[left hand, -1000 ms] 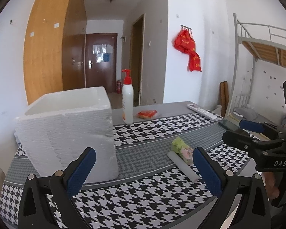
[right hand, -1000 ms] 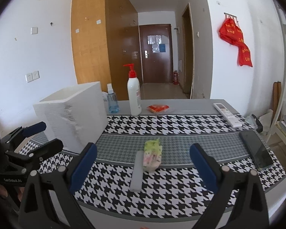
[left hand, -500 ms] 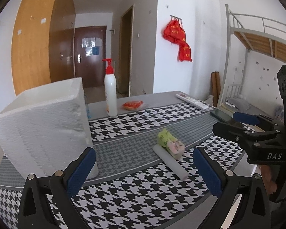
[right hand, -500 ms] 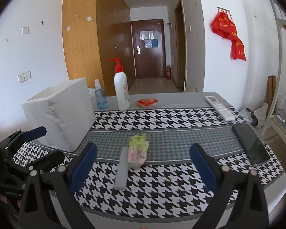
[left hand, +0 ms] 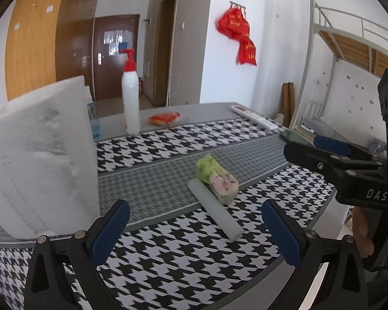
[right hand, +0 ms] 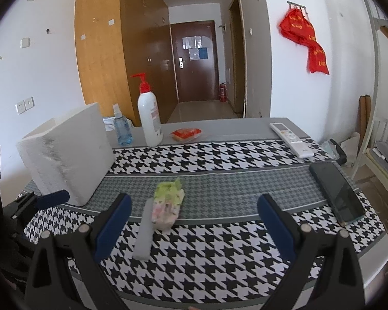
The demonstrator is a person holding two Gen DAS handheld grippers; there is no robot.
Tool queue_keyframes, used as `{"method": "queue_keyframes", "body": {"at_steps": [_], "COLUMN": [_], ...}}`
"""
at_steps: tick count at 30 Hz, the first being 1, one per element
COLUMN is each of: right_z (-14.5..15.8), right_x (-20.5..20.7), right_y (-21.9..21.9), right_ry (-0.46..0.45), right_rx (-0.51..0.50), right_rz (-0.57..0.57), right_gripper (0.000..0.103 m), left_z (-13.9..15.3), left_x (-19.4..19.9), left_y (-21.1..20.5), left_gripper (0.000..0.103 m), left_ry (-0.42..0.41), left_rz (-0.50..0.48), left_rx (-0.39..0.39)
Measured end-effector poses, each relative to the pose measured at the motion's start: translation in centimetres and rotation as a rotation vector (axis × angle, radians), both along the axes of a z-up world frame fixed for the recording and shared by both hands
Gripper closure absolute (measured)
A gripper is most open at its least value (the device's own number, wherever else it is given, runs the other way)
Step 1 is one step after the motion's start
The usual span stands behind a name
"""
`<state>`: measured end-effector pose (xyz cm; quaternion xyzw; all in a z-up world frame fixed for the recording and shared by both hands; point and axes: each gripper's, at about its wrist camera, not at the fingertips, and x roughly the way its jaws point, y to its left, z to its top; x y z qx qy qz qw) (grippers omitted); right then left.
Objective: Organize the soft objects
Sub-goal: 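Move both grippers toward the white foam stick and green-and-pink wipes pack, then close the left gripper on the white foam stick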
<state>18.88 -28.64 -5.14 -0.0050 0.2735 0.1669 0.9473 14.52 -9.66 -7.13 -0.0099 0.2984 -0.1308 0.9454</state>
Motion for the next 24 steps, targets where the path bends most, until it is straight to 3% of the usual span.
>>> {"method": "queue_keyframes", "body": {"at_steps": [19, 24], "right_z": [-0.6, -0.9], "right_x": [0.2, 0.4], "right_y": [-2.0, -2.1], "right_ry": [0.019, 0.028], "right_rx": [0.018, 0.023], "right_rz": [0.004, 0.010], "right_gripper": [0.004, 0.004], "left_z": [-3.1, -3.8], "left_x": [2.8, 3.4], "left_y": [-3.0, -3.7], "left_gripper": [0.001, 0.011], "left_ry": [0.139, 0.164], "left_rz": [0.054, 0.071], "left_rx": [0.006, 0.025]}}
